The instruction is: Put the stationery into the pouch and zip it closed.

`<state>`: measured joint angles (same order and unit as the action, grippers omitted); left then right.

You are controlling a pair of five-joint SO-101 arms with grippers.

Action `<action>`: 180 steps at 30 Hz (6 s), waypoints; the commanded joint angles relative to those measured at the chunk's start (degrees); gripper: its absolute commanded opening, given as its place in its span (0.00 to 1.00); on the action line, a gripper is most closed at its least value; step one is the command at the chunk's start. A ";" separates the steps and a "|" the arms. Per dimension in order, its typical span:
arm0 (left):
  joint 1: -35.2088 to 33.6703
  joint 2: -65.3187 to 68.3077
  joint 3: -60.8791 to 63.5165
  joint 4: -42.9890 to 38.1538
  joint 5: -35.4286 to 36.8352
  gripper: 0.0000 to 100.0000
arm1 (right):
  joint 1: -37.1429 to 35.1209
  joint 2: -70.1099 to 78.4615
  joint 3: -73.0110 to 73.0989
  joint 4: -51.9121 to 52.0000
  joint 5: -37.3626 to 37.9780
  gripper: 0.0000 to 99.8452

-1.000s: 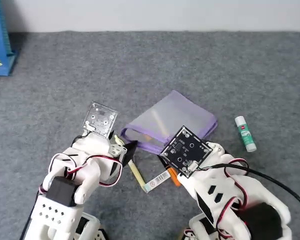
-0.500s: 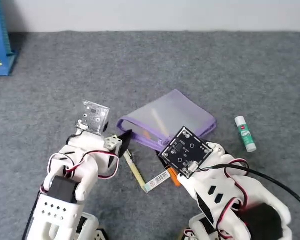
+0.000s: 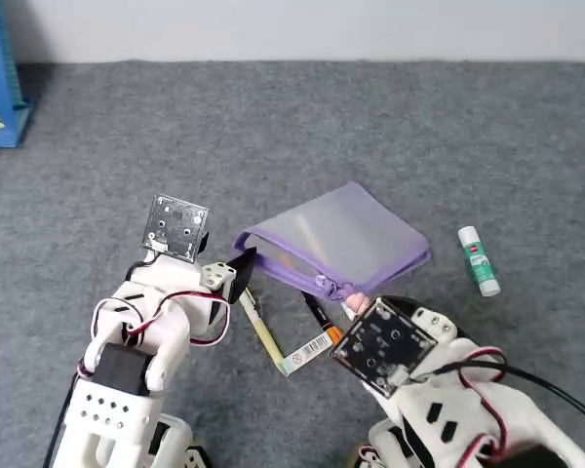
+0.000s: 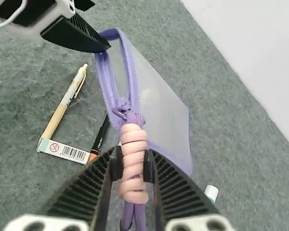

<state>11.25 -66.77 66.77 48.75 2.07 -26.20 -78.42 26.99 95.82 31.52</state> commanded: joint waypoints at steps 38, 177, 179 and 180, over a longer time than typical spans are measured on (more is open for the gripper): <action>6.68 -0.09 -6.20 7.91 -0.09 0.23 | -10.07 -0.31 -0.62 2.59 -1.41 0.01; -27.08 -3.78 -16.84 30.95 -1.93 0.01 | 42.77 104.22 -27.08 -47.25 -1.41 0.18; -27.08 -3.78 -16.84 30.95 -1.93 0.01 | 42.77 106.15 -27.69 -46.90 -1.41 0.18; -27.08 -3.78 -16.84 31.03 -1.93 0.01 | 42.95 106.68 -28.13 -46.02 -1.32 0.17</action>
<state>-15.82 -71.25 50.07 81.19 -0.31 16.00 27.96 2.64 48.18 29.58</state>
